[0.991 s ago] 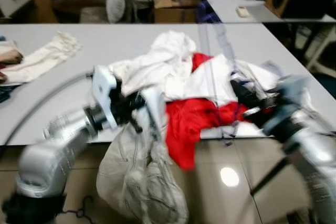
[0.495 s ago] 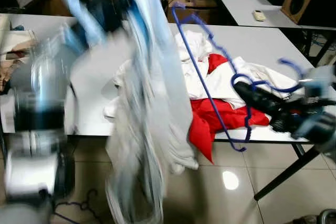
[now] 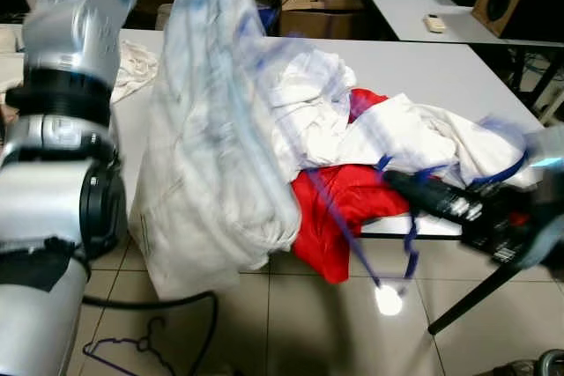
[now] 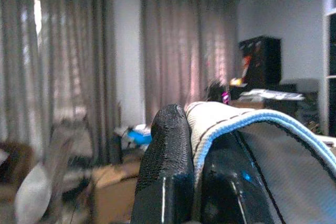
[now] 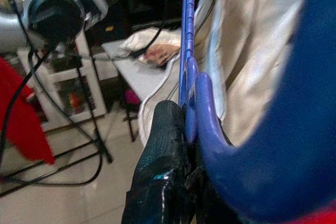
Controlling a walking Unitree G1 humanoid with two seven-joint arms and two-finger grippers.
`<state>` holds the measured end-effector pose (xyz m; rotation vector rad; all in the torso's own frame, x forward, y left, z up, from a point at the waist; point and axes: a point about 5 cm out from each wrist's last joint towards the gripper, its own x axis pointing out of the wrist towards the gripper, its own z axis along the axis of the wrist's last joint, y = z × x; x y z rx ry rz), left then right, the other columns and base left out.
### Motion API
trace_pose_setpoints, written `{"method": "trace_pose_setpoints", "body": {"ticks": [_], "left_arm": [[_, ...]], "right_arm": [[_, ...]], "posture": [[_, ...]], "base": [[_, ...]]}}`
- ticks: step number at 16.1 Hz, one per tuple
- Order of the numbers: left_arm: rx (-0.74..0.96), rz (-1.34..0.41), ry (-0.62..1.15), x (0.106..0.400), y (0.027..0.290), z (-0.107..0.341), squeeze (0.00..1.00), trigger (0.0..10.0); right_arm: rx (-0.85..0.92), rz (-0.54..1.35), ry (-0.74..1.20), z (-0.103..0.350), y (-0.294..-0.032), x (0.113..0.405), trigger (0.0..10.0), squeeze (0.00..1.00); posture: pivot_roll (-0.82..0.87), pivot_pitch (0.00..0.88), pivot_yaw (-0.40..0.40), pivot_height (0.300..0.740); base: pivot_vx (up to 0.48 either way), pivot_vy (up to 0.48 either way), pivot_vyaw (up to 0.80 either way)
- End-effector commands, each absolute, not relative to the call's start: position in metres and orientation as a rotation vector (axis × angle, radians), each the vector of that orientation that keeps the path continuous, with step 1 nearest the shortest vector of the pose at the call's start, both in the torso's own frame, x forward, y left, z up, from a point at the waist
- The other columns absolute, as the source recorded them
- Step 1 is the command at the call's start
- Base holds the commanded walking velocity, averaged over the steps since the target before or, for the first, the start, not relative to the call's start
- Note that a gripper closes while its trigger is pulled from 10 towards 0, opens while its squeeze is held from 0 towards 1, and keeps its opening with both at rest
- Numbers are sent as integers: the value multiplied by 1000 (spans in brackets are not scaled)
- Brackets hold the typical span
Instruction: Hang hanger
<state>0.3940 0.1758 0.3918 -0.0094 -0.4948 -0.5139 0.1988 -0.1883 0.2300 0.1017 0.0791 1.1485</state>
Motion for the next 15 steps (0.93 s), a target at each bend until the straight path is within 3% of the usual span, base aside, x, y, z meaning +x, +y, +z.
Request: {"method": "trace_pose_setpoints", "body": {"ticks": [1, 3, 6, 9, 12, 14, 15], "left_arm": [[1, -571, -579, 388, 168, 412, 0, 10000], [17, -691, -581, 385, 152, 413, 0, 10000], [58, -866, -564, 375, 135, 408, 0, 10000], [89, -979, -600, 363, 129, 410, 0, 10000], [-21, -1010, -759, 348, 140, 442, 0, 10000], [-174, -899, -1049, 326, 163, 486, 0, 10000], [-202, -871, -1094, 323, 168, 492, 0, 10000]], "right_arm": [[48, 1197, 127, 229, -180, 196, 10000, 0], [-51, 1227, 215, 217, -170, 207, 10000, 0], [-212, 1176, 229, 212, -155, 248, 10000, 0], [-323, 975, 170, 227, -149, 298, 10000, 0], [-315, 711, -61, 285, -154, 345, 10000, 0], [-279, 366, -451, 374, -187, 368, 10000, 0], [-232, 328, -533, 392, -192, 367, 10000, 0]], "posture": [[-152, 0, 21, 740], [-149, 0, 23, 740], [-137, 0, 15, 740], [-128, 0, 3, 740], [-127, 0, -4, 740], [-119, 0, -17, 740], [-119, 0, -17, 740]], "base": [[0, 0, 0], [0, 0, 0], [0, 0, 0], [0, 0, 0], [0, 0, 0], [0, 0, 0], [0, 0, 0]]}}
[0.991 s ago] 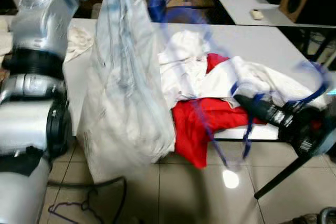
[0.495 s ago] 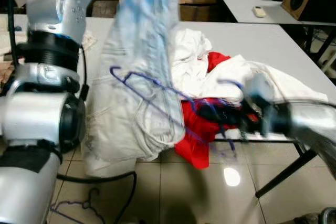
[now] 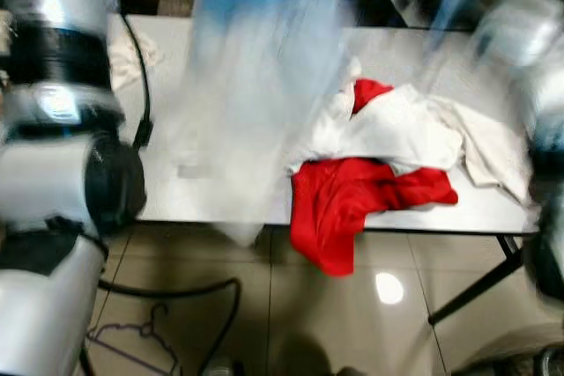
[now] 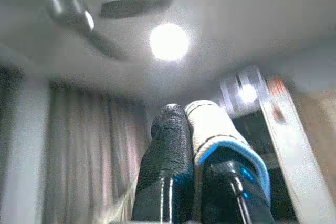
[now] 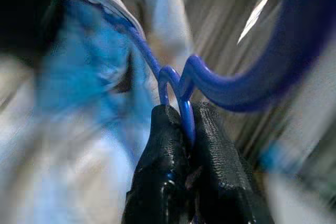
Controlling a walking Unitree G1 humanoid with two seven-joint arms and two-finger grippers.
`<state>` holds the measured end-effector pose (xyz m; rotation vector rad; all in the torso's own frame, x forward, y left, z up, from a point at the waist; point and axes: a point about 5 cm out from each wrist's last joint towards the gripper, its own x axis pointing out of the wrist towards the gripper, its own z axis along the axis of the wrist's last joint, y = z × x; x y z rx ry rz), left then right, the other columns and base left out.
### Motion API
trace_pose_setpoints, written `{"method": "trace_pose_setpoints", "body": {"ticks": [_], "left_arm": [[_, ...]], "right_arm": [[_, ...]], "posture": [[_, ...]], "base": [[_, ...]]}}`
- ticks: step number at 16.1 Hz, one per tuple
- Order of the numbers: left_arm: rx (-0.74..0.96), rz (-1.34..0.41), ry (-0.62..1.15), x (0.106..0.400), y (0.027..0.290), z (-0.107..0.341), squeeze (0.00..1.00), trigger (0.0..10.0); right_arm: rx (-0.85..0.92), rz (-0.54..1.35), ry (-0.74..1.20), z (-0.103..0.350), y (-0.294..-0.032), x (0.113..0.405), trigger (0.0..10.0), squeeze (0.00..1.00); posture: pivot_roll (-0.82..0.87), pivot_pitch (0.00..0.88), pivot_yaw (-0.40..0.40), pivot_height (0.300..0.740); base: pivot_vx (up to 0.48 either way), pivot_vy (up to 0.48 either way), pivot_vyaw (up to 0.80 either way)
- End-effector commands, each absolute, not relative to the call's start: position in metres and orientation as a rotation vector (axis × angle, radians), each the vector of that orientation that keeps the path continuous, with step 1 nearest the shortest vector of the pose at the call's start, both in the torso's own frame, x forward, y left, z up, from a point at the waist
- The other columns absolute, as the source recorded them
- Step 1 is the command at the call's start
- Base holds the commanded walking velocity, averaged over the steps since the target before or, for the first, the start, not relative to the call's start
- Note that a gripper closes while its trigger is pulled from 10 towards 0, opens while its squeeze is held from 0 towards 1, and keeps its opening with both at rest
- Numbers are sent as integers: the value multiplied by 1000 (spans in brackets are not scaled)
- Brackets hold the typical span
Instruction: Hang hanger
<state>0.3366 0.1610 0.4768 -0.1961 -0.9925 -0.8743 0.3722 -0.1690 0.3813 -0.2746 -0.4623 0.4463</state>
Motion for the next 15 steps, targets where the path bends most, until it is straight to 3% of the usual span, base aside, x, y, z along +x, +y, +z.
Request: {"method": "trace_pose_setpoints", "body": {"ticks": [1, 5, 7, 8, 9, 10, 15], "left_arm": [[-239, -816, -1146, 320, 176, 496, 0, 10000], [12, -592, -636, 386, 151, 399, 0, 10000], [128, -520, -356, 408, 134, 318, 0, 10000], [197, -449, -148, 413, 128, 255, 0, 10000], [197, -449, -148, 413, 128, 255, 0, 10000], [252, -402, 61, 406, 127, 191, 0, 10000], [300, -352, 65, 408, 139, 188, 0, 10000]], "right_arm": [[-197, 319, -617, 408, -195, 365, 10000, 0], [-404, 668, -202, 284, -164, 385, 10000, 0], [-420, 782, -34, 226, -162, 370, 10000, 0], [-409, 919, 38, 203, -163, 342, 10000, 0], [-409, 919, 38, 203, -163, 342, 10000, 0], [-377, 1087, 118, 195, -170, 298, 10000, 0], [-308, 1166, 56, 241, -188, 247, 10000, 0]], "posture": [[-119, 0, -17, 740], [-112, 0, -25, 740], [-110, 0, -26, 740], [-116, 0, -20, 740], [-116, 0, -20, 740], [-133, 0, -5, 740], [-149, 0, 7, 740]], "base": [[0, 0, 0], [0, 0, 0], [0, 0, 0], [0, 0, 0], [0, 0, 0], [0, 0, 0], [0, 0, 0]]}}
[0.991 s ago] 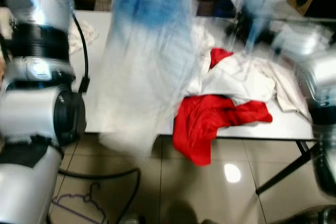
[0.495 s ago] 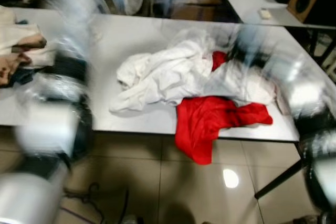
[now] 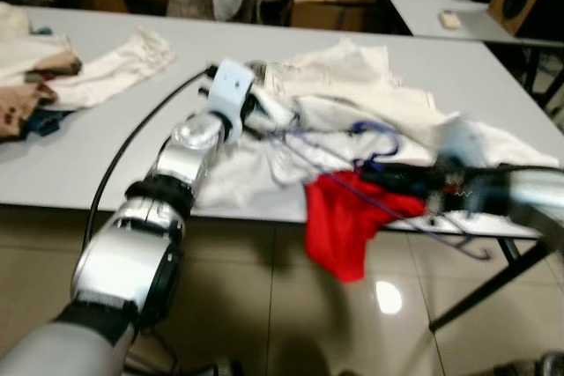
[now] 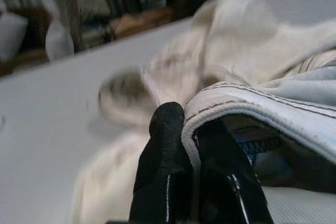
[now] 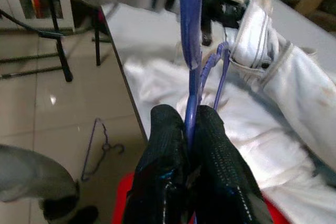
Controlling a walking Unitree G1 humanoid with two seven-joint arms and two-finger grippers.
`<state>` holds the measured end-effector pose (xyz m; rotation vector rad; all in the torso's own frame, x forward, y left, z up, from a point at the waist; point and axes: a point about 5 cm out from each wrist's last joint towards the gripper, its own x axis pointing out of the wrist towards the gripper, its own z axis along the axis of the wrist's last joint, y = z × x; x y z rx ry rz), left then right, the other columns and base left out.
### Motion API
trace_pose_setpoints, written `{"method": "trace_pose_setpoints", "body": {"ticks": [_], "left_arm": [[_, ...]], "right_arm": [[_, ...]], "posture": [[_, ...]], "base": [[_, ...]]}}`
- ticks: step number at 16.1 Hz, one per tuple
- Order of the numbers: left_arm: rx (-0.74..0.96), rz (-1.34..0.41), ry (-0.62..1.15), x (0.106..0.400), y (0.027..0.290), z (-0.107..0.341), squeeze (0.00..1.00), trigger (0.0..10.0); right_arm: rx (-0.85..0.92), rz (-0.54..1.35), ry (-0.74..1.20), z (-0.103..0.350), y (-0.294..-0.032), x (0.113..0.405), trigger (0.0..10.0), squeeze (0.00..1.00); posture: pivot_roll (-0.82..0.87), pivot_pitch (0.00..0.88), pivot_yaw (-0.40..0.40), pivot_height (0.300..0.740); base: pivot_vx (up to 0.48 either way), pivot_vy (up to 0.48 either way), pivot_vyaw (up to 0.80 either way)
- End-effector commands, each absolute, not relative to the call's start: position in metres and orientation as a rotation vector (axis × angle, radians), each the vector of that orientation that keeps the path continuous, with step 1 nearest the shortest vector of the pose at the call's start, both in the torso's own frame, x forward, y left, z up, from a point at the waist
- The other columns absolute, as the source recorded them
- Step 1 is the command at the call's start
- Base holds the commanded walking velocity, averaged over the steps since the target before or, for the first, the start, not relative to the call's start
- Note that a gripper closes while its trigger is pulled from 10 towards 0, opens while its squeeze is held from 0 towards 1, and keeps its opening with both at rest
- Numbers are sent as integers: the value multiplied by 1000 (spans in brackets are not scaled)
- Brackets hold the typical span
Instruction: Hang hanger
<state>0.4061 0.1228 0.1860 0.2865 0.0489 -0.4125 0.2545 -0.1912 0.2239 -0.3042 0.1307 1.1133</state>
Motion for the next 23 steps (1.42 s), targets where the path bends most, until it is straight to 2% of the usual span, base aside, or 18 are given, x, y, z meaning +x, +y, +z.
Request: {"method": "trace_pose_setpoints", "body": {"ticks": [1, 2, 3, 4, 7, 8, 11, 13, 16, 17, 18, 19, 20, 23], "left_arm": [[296, -356, 71, 408, 140, 188, 0, 10000], [306, -382, 80, 408, 142, 186, 1000, 10000], [333, -429, 99, 406, 146, 182, 1000, 10000], [393, -458, 136, 402, 157, 176, 1000, 10000], [513, -433, 165, 395, 192, 171, 1000, 10000], [522, -418, 165, 393, 204, 173, 1000, 10000], [621, -512, 261, 380, 236, 167, 1000, 10000], [612, -590, 304, 372, 247, 166, 1000, 10000], [668, -713, 355, 361, 251, 158, 1000, 10000], [730, -673, 344, 362, 255, 158, 1000, 10000], [732, -553, 286, 367, 258, 165, 1000, 10000], [658, -407, 203, 374, 261, 176, 1000, 10000], [598, -354, 158, 377, 260, 180, 1000, 10000], [489, -418, 110, 379, 240, 178, 1000, 10000]], "right_arm": [[-300, 1166, 50, 245, -189, 245, 10000, 0], [-285, 1157, 32, 252, -191, 242, 10000, 0], [-263, 1112, -1, 258, -195, 242, 10000, 0], [-247, 979, -36, 260, -203, 248, 10000, 0], [-141, 716, -70, 253, -209, 262, 10000, 0], [-103, 703, -81, 253, -206, 262, 10000, 0], [-6, 878, -122, 266, -200, 247, 10000, 0], [72, 867, -237, 287, -214, 245, 10000, 0], [136, 738, -326, 307, -237, 256, 10000, 0], [113, 676, -307, 309, -244, 262, 10000, 0], [107, 583, -302, 311, -251, 269, 10000, 0], [93, 473, -310, 311, -258, 278, 10000, 0], [87, 402, -314, 308, -260, 285, 10000, 0], [79, 326, -316, 297, -250, 300, 10000, 0]], "posture": [[-149, 0, 7, 740], [-149, 0, 8, 740], [-152, 0, 8, 740], [-153, 0, 9, 740], [-153, 0, 9, 740], [-153, 0, 9, 740], [-137, 0, -1, 740], [-133, 0, -8, 740], [-137, 0, -8, 740], [-137, 0, -8, 740], [-141, 0, -8, 740], [-140, 0, -9, 740], [-143, 0, -8, 740], [-145, 0, -6, 740]], "base": [[0, 0, 0], [0, 0, 0], [0, 0, 0], [0, 0, 0], [0, 0, 0], [0, 0, 0], [0, 0, 0], [0, 0, 0], [0, 0, 0], [0, 0, 0], [0, 0, 0], [0, 0, 0], [0, 0, 0], [0, 0, 0]]}}
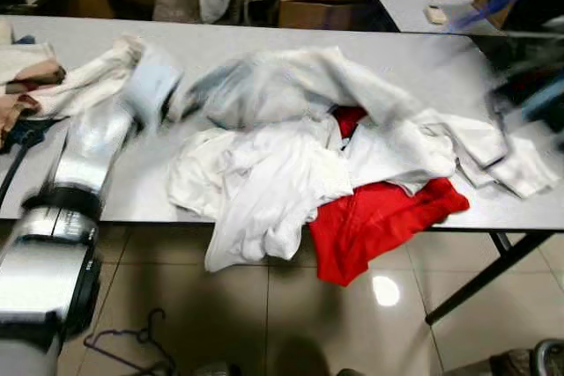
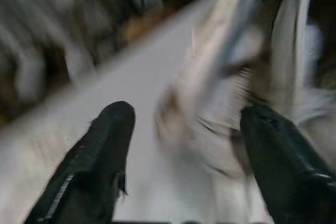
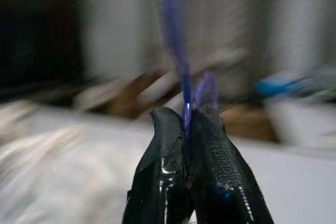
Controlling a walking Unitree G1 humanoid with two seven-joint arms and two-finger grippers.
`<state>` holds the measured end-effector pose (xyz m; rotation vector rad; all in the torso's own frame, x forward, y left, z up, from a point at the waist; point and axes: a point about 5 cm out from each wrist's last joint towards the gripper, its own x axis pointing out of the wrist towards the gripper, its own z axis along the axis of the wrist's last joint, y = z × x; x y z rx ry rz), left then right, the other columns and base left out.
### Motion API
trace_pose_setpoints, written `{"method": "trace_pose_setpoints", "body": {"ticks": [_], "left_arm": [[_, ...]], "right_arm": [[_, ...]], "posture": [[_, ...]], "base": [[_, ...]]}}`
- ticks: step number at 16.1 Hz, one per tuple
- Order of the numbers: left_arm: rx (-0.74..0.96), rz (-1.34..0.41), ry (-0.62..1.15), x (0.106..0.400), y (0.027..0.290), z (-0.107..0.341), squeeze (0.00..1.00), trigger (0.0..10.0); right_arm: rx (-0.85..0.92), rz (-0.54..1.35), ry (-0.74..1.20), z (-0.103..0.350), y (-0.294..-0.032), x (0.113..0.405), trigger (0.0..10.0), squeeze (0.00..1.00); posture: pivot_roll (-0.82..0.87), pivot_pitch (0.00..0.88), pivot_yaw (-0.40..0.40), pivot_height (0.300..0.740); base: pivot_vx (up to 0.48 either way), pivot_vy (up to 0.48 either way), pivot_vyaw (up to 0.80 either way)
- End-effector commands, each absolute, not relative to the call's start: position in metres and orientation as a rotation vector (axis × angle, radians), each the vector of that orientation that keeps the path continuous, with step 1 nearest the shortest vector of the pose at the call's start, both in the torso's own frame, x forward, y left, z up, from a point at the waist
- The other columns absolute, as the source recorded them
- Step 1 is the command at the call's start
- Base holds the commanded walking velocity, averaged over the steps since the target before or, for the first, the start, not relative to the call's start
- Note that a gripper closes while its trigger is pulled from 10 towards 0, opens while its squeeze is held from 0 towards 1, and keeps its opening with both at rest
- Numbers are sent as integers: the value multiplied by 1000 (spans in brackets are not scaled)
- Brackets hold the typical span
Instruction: Hang hanger
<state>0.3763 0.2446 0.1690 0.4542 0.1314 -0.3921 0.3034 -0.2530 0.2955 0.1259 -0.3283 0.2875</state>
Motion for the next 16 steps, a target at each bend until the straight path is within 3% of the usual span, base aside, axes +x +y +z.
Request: {"method": "trace_pose_setpoints", "body": {"ticks": [1, 3, 5, 7, 10, 12, 15, 16], "left_arm": [[354, -382, 54, 387, 228, 185, 1000, 10000], [207, -331, -31, 398, 211, 204, 1000, 10000], [345, -412, -14, 397, 203, 203, 1000, 10000], [325, -460, -2, 394, 208, 202, 1000, 10000], [-76, -447, -185, 391, 228, 235, 1000, 10000], [-162, -640, -196, 379, 205, 229, 1000, 10000], [-181, -536, -217, 370, 190, 220, 1000, 10000], [-128, -481, -240, 359, 184, 214, 757, 10000]], "right_arm": [[156, 269, -356, 296, -241, 312, 10000, 0], [46, 402, -283, 282, -207, 324, 10000, 0], [43, 459, -305, 285, -196, 323, 10000, 0], [50, 438, -334, 290, -202, 321, 10000, 0], [52, 383, -352, 290, -214, 312, 10000, 0], [4, 256, -261, 265, -221, 298, 10000, 0], [-18, 160, -153, 234, -216, 285, 10000, 0], [-24, 127, -122, 222, -210, 277, 10000, 0]], "posture": [[-147, 0, -2, 740], [-146, 0, -1, 740], [-149, 0, 0, 740], [-152, 0, 2, 740], [-146, 0, -7, 740], [-144, 0, -10, 740], [-150, 0, -10, 740], [-153, 0, -9, 740]], "base": [[0, 0, 0], [0, 0, 0], [0, 0, 0], [0, 0, 0], [0, 0, 0], [0, 0, 0], [0, 0, 0], [0, 0, 0]]}}
